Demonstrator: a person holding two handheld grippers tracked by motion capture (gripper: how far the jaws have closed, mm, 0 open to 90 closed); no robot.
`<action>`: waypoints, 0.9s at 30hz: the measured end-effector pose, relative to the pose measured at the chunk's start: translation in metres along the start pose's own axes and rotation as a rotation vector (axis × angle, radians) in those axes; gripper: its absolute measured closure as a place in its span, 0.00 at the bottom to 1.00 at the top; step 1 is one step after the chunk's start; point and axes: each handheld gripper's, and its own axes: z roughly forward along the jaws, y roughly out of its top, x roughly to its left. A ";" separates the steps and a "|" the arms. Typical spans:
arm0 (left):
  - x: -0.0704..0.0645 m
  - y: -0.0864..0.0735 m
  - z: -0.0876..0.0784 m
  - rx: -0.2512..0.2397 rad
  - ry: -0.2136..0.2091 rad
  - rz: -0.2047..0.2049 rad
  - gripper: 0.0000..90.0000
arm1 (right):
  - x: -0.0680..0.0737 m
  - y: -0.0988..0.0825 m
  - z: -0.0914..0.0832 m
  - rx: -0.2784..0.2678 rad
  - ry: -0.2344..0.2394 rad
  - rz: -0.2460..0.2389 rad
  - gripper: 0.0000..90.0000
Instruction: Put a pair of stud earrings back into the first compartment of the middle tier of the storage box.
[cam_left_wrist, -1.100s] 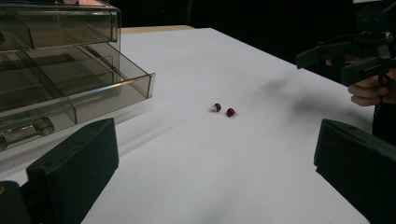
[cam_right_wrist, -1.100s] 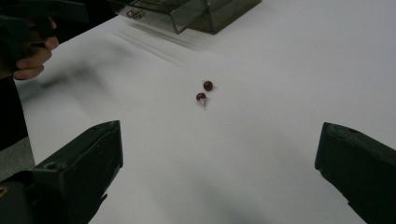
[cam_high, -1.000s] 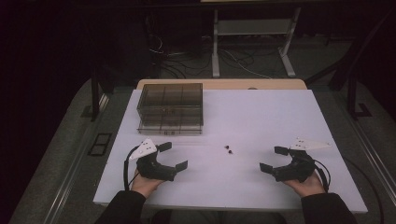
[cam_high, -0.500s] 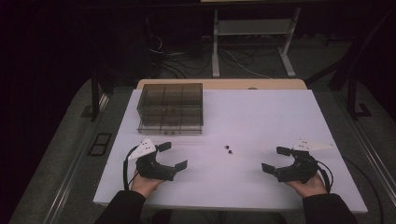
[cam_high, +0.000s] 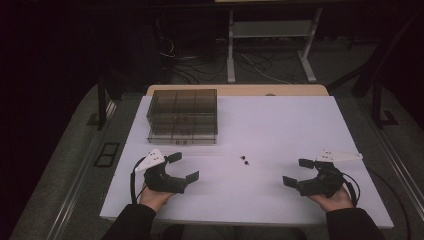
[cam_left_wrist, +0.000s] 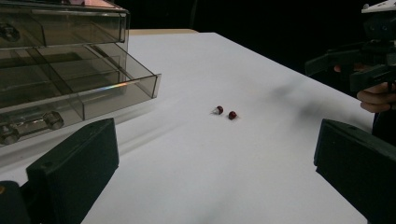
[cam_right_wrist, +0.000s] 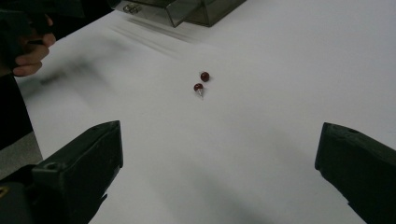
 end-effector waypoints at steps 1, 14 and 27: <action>0.000 0.000 0.000 0.002 0.002 -0.002 0.00 | 0.000 0.003 0.000 0.013 -0.001 -0.008 0.00; 0.001 0.000 -0.002 -0.005 0.012 -0.010 0.00 | -0.002 0.028 0.004 0.071 0.002 -0.017 0.00; 0.002 0.000 -0.003 -0.010 0.013 -0.017 0.00 | 0.007 0.067 0.016 0.114 0.014 -0.073 0.00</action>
